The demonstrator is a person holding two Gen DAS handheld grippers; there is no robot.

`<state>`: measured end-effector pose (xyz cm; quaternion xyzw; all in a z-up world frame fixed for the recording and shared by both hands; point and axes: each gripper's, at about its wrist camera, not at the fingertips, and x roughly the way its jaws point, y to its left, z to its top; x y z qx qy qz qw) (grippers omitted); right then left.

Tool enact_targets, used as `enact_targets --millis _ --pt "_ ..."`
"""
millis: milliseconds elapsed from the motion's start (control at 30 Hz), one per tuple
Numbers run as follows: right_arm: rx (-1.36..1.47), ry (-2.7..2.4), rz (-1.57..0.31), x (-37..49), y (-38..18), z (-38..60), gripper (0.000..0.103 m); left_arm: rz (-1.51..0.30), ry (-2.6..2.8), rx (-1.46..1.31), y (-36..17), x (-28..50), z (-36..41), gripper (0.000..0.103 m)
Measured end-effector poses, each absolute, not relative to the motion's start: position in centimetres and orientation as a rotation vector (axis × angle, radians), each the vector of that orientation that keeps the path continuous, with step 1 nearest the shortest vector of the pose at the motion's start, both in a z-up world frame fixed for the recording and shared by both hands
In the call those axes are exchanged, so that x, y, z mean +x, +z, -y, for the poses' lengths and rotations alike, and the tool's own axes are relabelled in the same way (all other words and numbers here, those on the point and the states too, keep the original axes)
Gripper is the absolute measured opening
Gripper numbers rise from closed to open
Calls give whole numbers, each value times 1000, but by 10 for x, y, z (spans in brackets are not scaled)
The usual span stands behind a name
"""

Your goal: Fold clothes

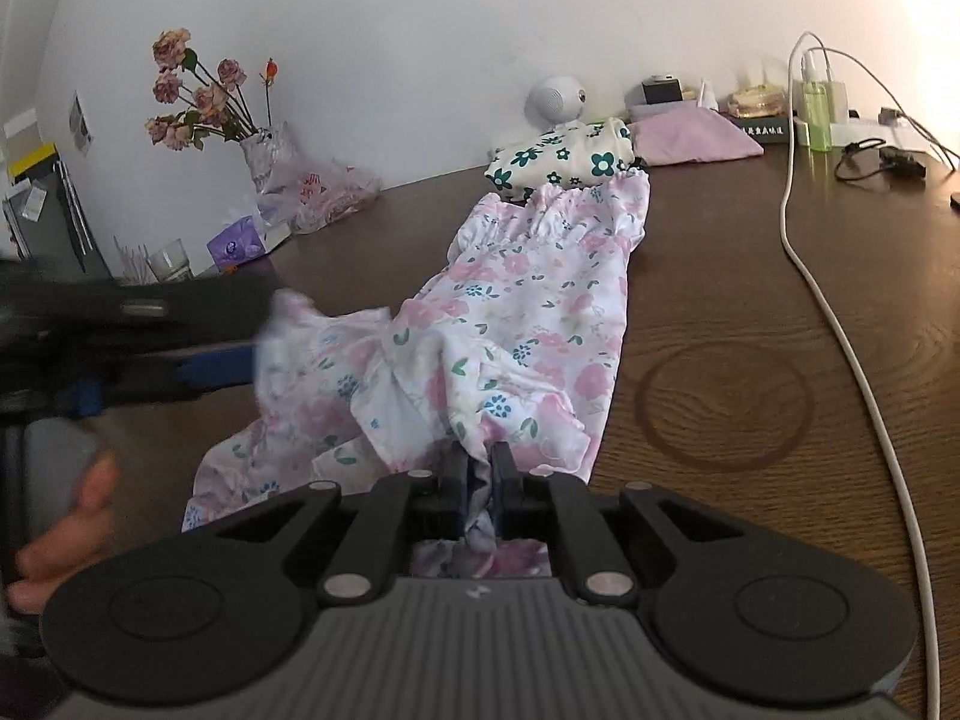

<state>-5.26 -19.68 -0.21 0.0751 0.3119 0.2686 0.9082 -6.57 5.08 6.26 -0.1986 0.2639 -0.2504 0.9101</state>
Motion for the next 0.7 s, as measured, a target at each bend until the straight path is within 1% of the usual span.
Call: enact_targets --millis 33,67,100,133,167,200,233,300,333,367,400,433,467,533,567,600,633,667,700 --pt "152 553 -636 -54 -1 198 8 -555 -502 -379 61 -59 -43 96" --pt "149 551 -628 -55 1 199 8 -568 -491 -347 60 -53 -35 91" --pt "146 549 -620 -56 2 201 8 -588 -489 -315 59 -48 -29 82" --pt "143 548 -612 -58 4 202 8 -605 -498 -292 57 -43 -25 53" --pt "140 546 -604 -59 5 203 8 -614 -533 -295 56 -41 -23 19" --pt "137 544 -596 -60 7 204 9 -615 -568 -300 56 -40 -22 12" --pt "134 543 -588 -61 8 206 9 -595 -601 -308 57 -42 -22 15" --pt "128 539 -572 -64 11 208 12 -583 -612 -293 56 -41 -18 18" --pt "125 538 -564 -65 13 209 22 -609 -578 -281 53 -35 -16 21" --pt "122 536 -557 -66 14 211 38 -636 -547 -274 49 -30 -15 20" --pt "119 534 -549 -68 16 212 45 -664 -521 -277 45 -26 -16 20" --pt "116 533 -541 -69 17 213 48 -693 -495 -280 41 -22 -18 21" --pt "109 533 -519 -71 21 216 48 -713 -476 -281 38 -19 -19 24" --pt "96 548 -480 -72 28 222 45 -711 -478 -279 37 -20 -20 25" --pt "89 558 -485 -69 29 222 36 -710 -479 -278 36 -20 -21 25" --pt "78 568 -512 -64 27 219 30 -710 -479 -277 36 -20 -22 25" --pt "63 578 -538 -58 24 215 20 -709 -480 -276 36 -20 -22 25" --pt "43 586 -564 -53 21 209 17 -709 -480 -275 36 -20 -22 26" --pt "23 598 -584 -51 19 203 17 -710 -479 -275 36 -20 -22 26"
